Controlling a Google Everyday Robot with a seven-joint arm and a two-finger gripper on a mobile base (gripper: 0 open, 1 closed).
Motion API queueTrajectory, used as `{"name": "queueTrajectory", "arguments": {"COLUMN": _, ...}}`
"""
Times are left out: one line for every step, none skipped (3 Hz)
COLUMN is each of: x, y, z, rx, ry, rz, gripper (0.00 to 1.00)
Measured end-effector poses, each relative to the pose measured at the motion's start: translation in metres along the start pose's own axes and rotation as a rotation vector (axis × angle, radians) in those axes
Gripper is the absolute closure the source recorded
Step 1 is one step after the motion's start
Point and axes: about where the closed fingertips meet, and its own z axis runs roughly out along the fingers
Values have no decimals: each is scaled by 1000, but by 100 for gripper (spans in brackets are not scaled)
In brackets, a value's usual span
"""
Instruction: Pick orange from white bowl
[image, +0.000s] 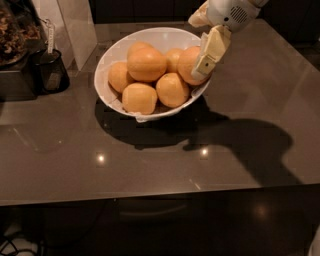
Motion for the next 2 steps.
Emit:
{"name": "queueTrajectory", "arguments": {"x": 3, "y": 1, "z": 22, "rx": -40, "ry": -7, "rz": 14, "gripper": 0}}
{"name": "queueTrajectory", "arguments": {"x": 13, "y": 8, "z": 39, "rx": -56, "ry": 19, "rz": 14, "gripper": 0}}
